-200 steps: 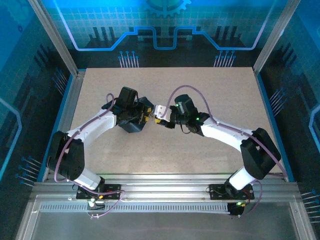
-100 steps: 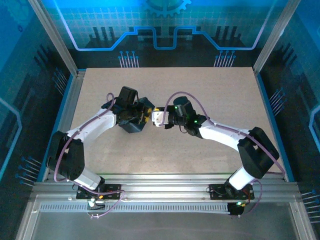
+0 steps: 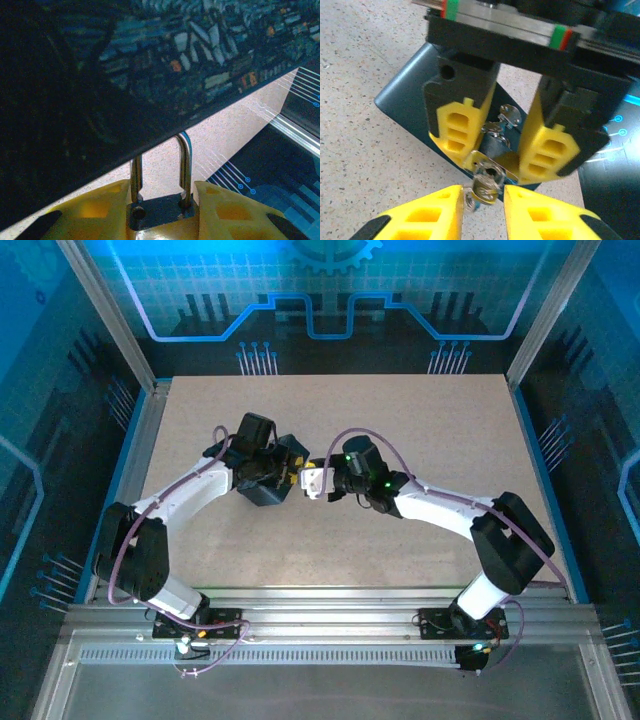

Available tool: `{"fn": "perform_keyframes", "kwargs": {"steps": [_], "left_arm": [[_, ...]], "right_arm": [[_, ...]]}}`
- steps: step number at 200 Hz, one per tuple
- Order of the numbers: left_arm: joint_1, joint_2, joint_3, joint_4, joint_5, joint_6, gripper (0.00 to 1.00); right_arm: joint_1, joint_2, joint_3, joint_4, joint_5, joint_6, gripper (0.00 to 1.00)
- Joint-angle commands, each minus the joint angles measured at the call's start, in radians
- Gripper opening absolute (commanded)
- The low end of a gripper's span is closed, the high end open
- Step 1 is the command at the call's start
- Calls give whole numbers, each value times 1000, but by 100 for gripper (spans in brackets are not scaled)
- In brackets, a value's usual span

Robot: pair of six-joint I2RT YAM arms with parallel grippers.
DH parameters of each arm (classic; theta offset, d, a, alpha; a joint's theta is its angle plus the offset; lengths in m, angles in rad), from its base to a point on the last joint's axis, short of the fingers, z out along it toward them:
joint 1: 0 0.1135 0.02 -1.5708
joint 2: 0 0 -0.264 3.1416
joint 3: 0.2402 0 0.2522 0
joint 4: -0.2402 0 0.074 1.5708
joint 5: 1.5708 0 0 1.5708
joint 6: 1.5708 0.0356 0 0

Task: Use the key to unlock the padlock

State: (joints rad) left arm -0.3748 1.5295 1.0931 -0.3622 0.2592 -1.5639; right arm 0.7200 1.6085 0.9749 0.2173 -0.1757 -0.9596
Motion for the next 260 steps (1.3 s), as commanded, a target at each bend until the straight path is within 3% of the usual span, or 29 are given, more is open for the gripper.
{"fn": "perform_keyframes", "kwargs": {"steps": [1,87,123,159,199,237,260], "left_arm": [[7,-33,43,-13,20,19,0],[4,-38,44,2,31,2,0],[-15,-44,42,18,28,-32,0],[-28,-43,40,34,23,-56,0],[-29,-51,36,40,20,-62,0],[-33,-53,31,50,13,-71,0],[-33,-55,33,46,9,-68,0]], "right_arm": [[19,29,22,-1,-11,-22,26],[36,74,46,-3,53,-39,10],[75,101,41,35,108,26,2],[117,152,47,125,233,155,0],[124,165,52,225,365,413,0],[154,169,67,284,414,677,0],[186,182,53,338,377,650,0]]}}
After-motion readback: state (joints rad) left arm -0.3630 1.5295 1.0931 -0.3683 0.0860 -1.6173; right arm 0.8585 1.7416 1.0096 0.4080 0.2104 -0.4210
